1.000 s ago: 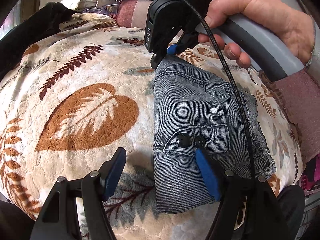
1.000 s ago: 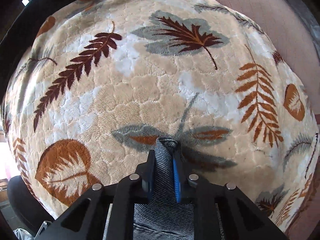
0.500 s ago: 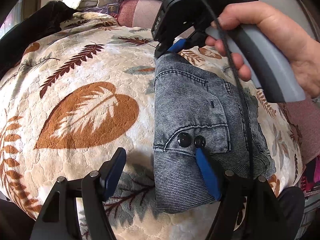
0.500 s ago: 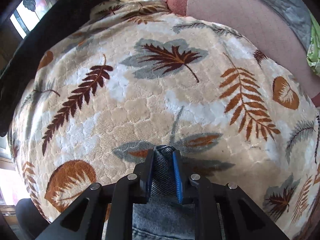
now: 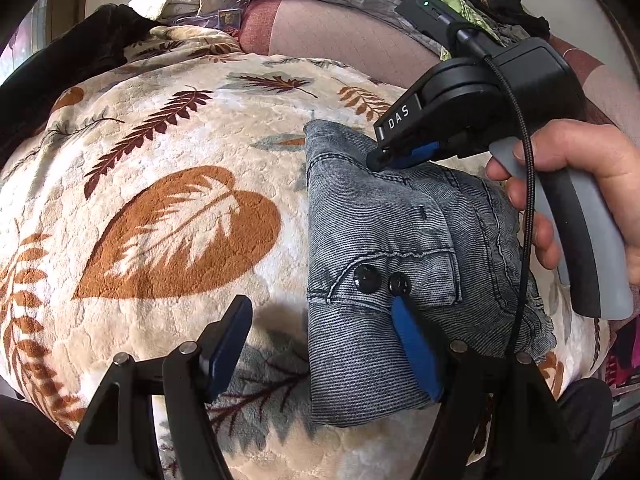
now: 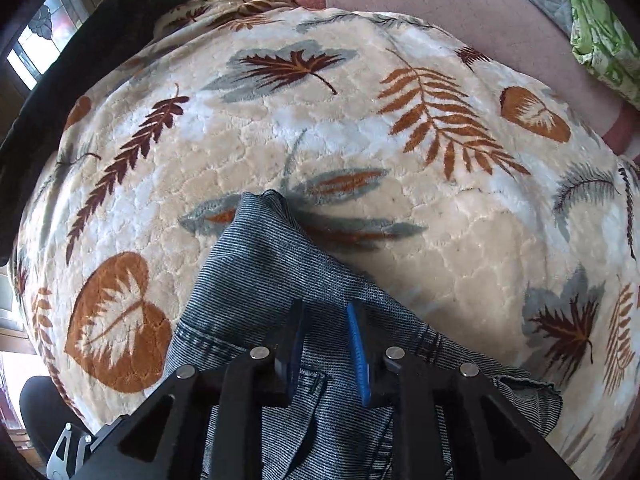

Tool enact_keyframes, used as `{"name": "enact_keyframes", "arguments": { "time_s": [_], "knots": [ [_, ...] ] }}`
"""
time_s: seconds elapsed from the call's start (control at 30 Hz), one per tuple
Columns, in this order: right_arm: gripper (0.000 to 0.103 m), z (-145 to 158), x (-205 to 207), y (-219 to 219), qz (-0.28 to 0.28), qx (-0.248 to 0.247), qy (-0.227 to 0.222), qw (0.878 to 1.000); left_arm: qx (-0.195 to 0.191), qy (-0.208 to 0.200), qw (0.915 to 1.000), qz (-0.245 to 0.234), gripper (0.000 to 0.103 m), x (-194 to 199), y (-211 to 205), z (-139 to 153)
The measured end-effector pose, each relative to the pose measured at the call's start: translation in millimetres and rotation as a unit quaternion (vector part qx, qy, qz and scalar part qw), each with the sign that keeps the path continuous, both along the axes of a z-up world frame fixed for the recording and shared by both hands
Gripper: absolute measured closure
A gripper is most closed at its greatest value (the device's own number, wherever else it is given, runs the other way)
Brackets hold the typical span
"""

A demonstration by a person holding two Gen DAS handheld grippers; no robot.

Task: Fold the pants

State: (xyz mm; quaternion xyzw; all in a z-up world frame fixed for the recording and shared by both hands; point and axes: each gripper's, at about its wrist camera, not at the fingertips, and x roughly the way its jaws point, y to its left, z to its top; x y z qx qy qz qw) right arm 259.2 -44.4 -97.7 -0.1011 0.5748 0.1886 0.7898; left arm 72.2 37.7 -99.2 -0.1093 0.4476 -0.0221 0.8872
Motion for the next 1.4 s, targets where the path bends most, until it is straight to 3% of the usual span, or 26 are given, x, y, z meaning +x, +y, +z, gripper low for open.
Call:
{"name": "enact_keyframes", "arguments": {
  "time_s": [0.2, 0.3, 0.37, 0.43, 0.5, 0.63, 0.7, 0.77, 0.83, 0.87, 1.07, 1.17, 1.23, 1.4],
  "knots": [
    [0.079, 35, -43, -37, -0.013, 0.039, -0.027, 0.999, -0.012, 0.001, 0.9999, 0.005, 0.029, -1, 3, -1],
    [0.077, 37, -68, -65, -0.035, 0.069, -0.03, 0.997, -0.022, 0.002, 0.9997, 0.006, 0.026, 0, 8, -2],
    [0.052, 20, -76, -75, -0.048, 0.065, -0.02, 0.997, -0.028, 0.002, 0.9996, 0.008, 0.026, 1, 10, 0],
    [0.049, -7, -76, -79, -0.044, 0.06, -0.002, 0.997, -0.025, 0.004, 0.9997, 0.006, 0.026, 0, 8, 4],
    [0.049, -5, -77, -85, -0.061, 0.085, -0.007, 0.994, -0.015, -0.01, 0.9998, 0.005, 0.026, -6, 8, 16],
    [0.049, 28, -109, -104, -0.079, 0.125, -0.052, 0.988, 0.013, -0.045, 0.9989, 0.011, 0.026, -19, 12, 37],
    [0.049, 31, -132, -114, -0.083, 0.142, -0.062, 0.985, 0.046, -0.026, 0.9986, 0.0, 0.026, -16, 6, 28],
    [0.036, 15, -149, -119, -0.091, 0.139, -0.047, 0.985, 0.075, 0.005, 0.9971, -0.016, 0.025, -8, -2, 8],
    [0.035, -14, -158, -115, -0.075, 0.114, -0.037, 0.99, 0.082, 0.001, 0.9965, -0.017, 0.022, -6, -4, 6],
    [0.035, -13, -163, -114, -0.066, 0.113, -0.066, 0.989, 0.087, 0.003, 0.996, -0.016, 0.022, -5, -4, 9],
    [0.035, 15, -174, -133, -0.092, 0.161, -0.096, 0.978, 0.098, -0.04, 0.9944, 0.0, 0.023, -12, -6, 42],
    [0.031, -15, -166, -134, -0.076, 0.138, -0.045, 0.986, 0.136, 0.027, 0.9896, -0.038, 0.022, 5, -26, 10],
    [0.031, -2, -163, -136, -0.075, 0.146, -0.045, 0.985, 0.148, -0.002, 0.9883, -0.035, 0.022, -1, -26, 11],
    [0.031, 40, -121, -145, -0.101, 0.176, -0.086, 0.975, 0.146, 0.007, 0.9887, -0.036, 0.022, 1, -23, 12]
  ]
}}
